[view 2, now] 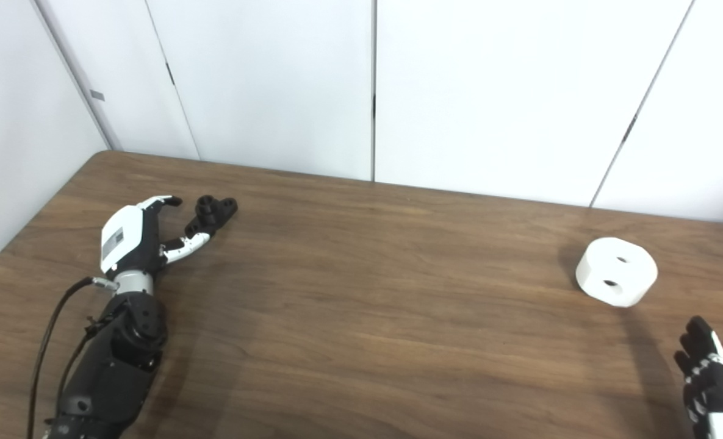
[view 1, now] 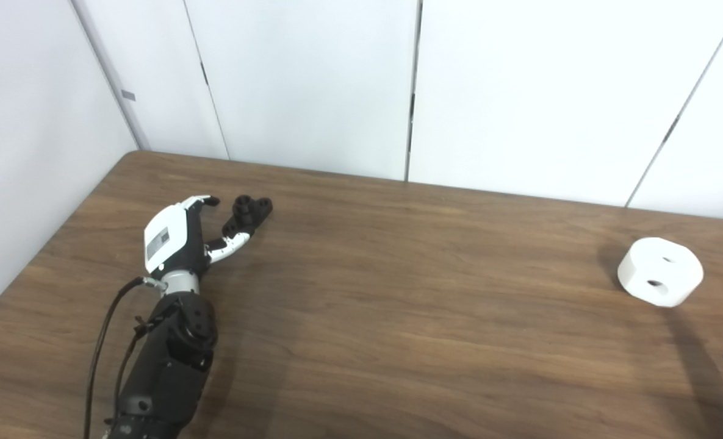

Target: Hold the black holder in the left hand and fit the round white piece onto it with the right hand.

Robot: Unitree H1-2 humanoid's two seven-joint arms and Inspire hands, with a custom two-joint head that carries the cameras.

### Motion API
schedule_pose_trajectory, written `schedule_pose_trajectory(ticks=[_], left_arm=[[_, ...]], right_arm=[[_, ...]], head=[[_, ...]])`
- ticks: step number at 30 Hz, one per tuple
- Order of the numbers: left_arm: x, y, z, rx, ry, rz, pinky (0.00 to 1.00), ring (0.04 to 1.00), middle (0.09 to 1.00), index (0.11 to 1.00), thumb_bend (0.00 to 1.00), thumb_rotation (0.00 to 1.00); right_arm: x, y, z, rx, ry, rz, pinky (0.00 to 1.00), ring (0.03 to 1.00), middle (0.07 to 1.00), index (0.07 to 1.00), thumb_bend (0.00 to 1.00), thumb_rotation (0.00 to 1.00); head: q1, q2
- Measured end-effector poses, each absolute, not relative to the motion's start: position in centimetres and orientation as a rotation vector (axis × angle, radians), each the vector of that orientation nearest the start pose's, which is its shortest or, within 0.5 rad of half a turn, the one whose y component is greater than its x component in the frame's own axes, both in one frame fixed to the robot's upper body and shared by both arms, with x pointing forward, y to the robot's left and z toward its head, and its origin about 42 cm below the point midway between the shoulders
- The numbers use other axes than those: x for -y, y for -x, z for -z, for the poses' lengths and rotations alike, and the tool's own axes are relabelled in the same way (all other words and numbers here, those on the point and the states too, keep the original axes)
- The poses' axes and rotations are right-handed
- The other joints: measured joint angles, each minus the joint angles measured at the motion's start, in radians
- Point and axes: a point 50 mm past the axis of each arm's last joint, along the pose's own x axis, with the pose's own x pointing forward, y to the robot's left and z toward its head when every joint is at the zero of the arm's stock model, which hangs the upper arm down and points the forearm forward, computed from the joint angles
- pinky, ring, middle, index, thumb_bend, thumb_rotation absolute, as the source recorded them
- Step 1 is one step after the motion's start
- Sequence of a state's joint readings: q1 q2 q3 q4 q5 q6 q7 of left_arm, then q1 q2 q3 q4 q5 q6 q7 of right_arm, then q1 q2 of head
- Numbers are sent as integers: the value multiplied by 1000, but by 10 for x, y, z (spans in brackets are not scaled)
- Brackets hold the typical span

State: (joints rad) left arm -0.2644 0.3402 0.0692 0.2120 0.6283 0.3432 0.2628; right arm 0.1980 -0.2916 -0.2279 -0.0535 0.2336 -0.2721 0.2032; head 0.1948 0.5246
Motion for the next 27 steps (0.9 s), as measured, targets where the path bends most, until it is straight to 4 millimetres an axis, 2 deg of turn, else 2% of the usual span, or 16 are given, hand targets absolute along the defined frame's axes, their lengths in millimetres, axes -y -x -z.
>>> schedule_pose_trajectory(ticks=[11,17,27], left_arm=[[-363,-376,-143,-183,-994,-470,942,925,882,742,821,369],[-365,-376,-141,-211,-1026,-459,949,930,886,731,815,367],[-364,-377,-139,-243,-1046,-435,967,940,879,663,807,333]], right_arm=[[364,-207,-113,177,138,34,1000,1000,994,986,606,950],[364,-207,-113,178,144,32,1000,1000,1000,1000,605,969],[363,-207,-113,178,144,32,1000,1000,1000,993,598,961]], head=[[-2,5],[-2,5],[-5,6]])
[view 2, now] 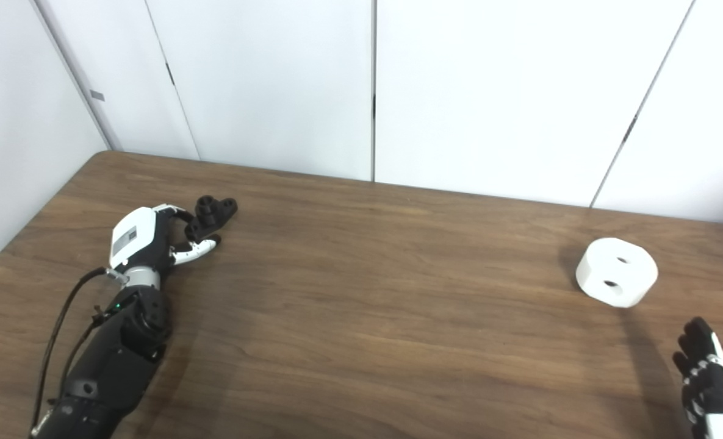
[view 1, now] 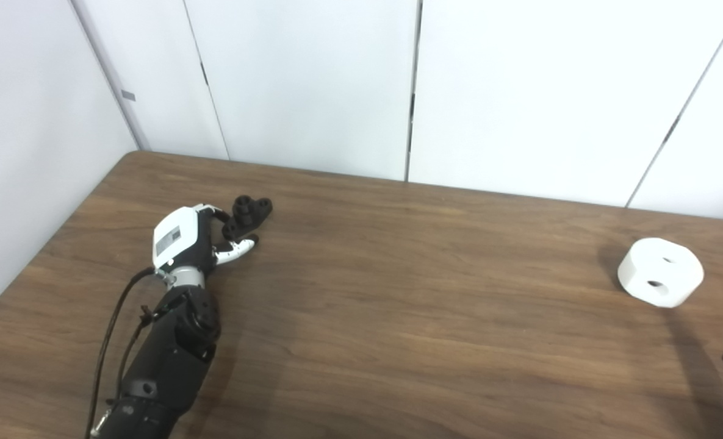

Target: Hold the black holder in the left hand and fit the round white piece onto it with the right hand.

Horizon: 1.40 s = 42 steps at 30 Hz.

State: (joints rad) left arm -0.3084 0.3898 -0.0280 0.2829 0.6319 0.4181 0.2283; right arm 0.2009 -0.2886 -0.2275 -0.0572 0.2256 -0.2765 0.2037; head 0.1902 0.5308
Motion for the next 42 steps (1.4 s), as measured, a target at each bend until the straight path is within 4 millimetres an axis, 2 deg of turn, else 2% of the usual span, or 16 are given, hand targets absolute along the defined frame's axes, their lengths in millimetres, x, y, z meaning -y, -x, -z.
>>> schedule_pose_trajectory(ticks=[14,17,19,26,42], left_arm=[[-364,-378,-141,-224,-1065,-437,972,924,846,570,783,226],[-364,-378,-142,-210,-1068,-450,966,917,836,507,576,104],[-364,-378,-141,-199,-1069,-452,957,907,824,493,531,75],[-366,-383,-139,-181,-1085,-484,920,867,778,489,518,50],[-364,-386,-138,-152,-1095,-495,872,841,757,487,516,44]], right_arm=[[363,-207,-113,180,138,31,1000,1000,988,975,605,943],[363,-207,-113,180,138,31,1000,1000,987,976,607,944],[363,-207,-113,180,138,31,1000,999,985,975,606,947],[363,-207,-113,181,138,31,1000,1000,990,978,613,954],[363,-206,-114,182,125,30,1000,1000,989,983,623,950]], head=[[0,8],[-2,9],[-2,9],[-2,9],[-9,15]])
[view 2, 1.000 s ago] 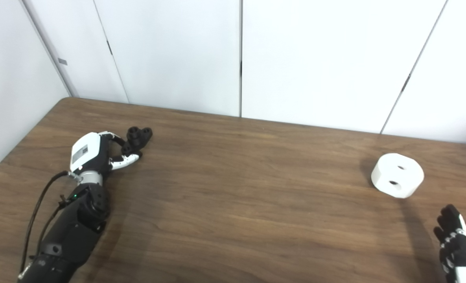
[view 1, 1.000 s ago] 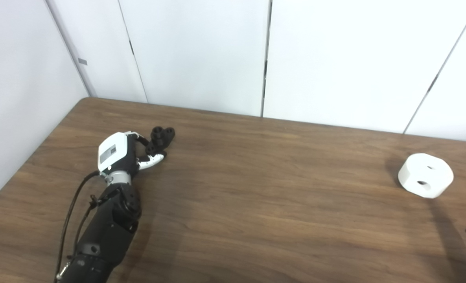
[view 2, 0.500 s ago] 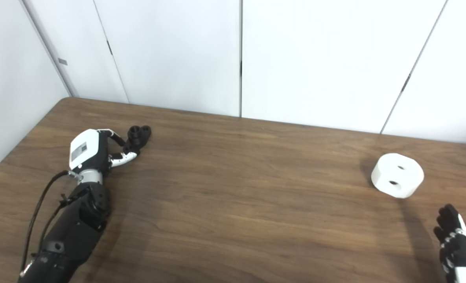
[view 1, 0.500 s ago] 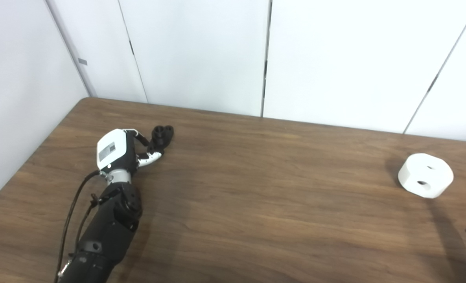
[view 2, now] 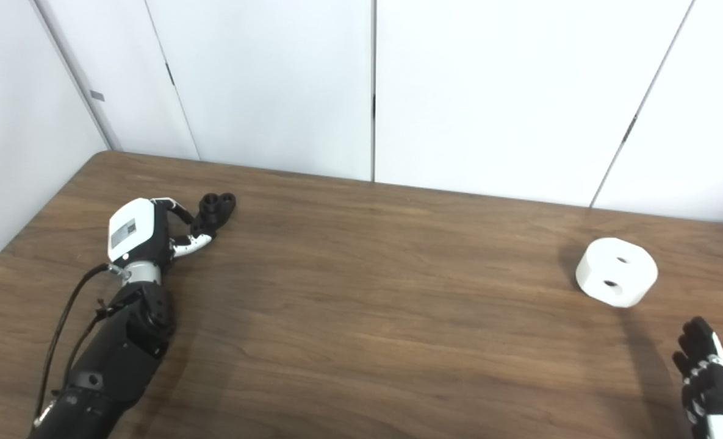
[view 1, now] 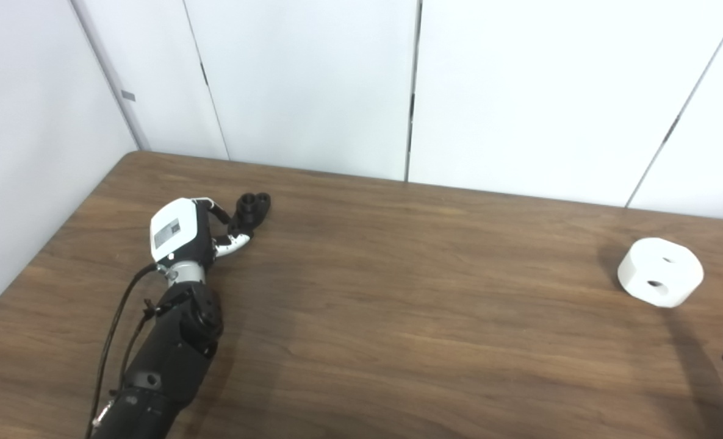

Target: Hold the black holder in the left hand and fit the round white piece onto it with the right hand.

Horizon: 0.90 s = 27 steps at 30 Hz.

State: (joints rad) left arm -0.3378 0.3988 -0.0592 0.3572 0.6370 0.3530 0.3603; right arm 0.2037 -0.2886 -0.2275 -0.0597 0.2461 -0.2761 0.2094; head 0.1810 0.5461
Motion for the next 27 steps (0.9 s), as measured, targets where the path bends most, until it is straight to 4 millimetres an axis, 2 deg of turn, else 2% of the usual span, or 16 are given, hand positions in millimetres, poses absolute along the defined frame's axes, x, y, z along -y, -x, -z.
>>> schedule_pose_trajectory(ticks=[4,7,17,22,27], left_arm=[[-361,-384,-141,-139,-1077,-473,859,860,772,488,514,45],[-350,-374,-144,-113,-1049,-413,852,862,771,489,513,46],[-319,-322,-148,-71,-992,-216,765,856,787,490,513,47],[-302,-295,-153,-48,-970,-132,756,870,796,490,512,46],[-288,-274,-151,-16,-973,-38,761,858,793,490,512,41]], right_arm=[[363,-206,-114,180,125,30,1000,996,984,982,634,956],[363,-206,-113,176,124,30,1000,999,987,989,618,955],[363,-207,-113,175,123,29,1000,988,974,974,626,933],[362,-207,-113,175,127,27,1000,985,974,972,634,939],[359,-207,-114,178,125,22,1000,981,969,962,597,928]], head=[[-2,2],[-5,5],[-21,20],[-51,35],[-84,55]])
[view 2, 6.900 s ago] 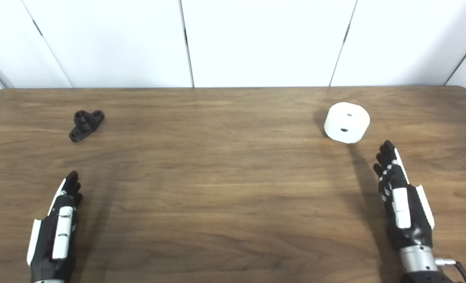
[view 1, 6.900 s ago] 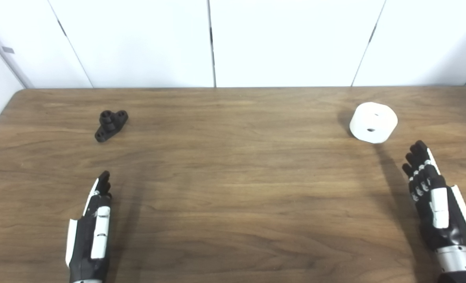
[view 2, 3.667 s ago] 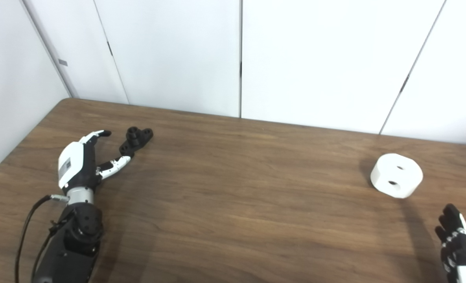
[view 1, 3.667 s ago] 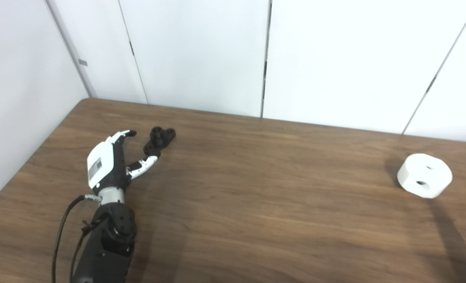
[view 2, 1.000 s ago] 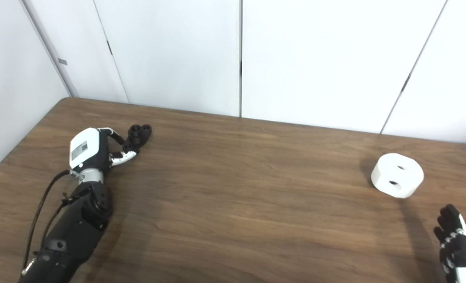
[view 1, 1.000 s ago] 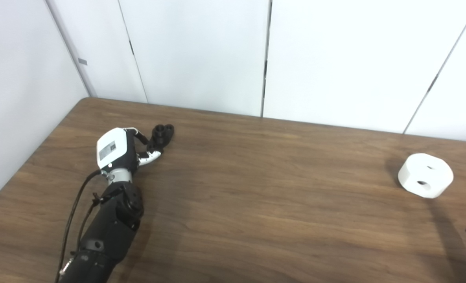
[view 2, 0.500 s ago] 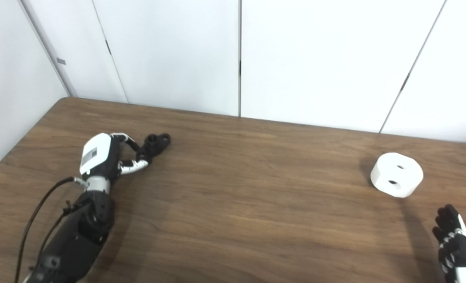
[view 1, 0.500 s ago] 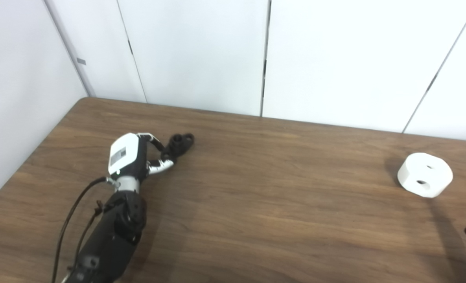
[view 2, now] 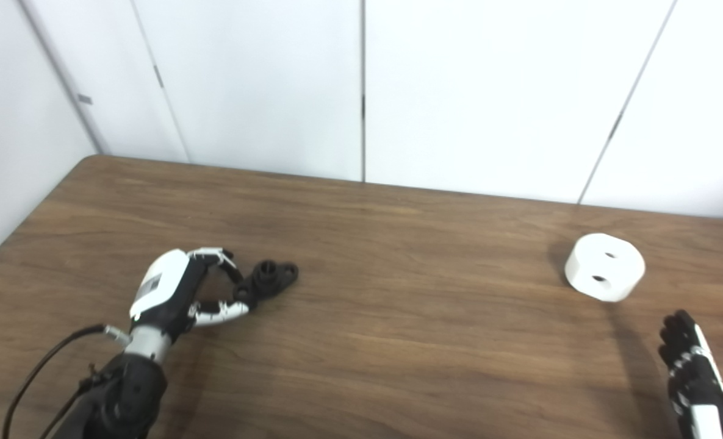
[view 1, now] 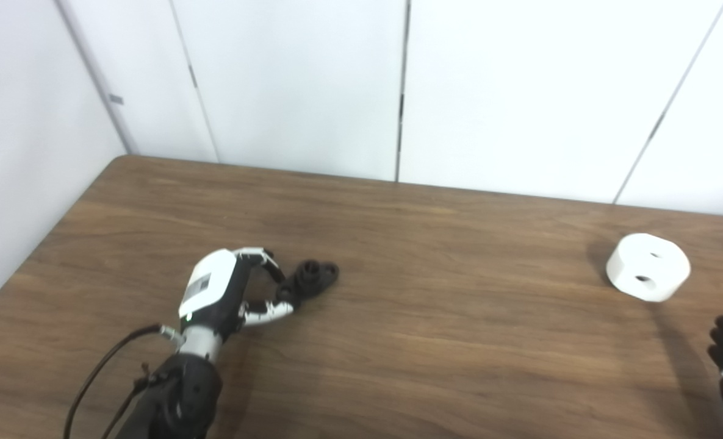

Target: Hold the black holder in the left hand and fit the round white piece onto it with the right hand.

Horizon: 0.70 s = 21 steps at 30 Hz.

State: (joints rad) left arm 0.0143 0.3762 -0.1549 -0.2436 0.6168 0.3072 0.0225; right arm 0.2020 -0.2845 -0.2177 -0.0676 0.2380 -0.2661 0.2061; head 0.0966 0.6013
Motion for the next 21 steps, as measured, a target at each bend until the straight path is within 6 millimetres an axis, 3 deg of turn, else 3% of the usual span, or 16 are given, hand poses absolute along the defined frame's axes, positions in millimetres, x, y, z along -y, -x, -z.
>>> schedule_pose_trajectory(ticks=[13,21], left_arm=[[-243,-224,-143,76,-924,151,745,858,794,488,513,42],[-212,-207,-132,117,-878,278,851,880,810,489,512,41]], right_arm=[[333,-202,-113,136,136,33,1000,971,960,965,602,935],[325,-199,-113,99,126,36,1000,968,957,966,612,937]], head=[[-92,75],[-112,114]])
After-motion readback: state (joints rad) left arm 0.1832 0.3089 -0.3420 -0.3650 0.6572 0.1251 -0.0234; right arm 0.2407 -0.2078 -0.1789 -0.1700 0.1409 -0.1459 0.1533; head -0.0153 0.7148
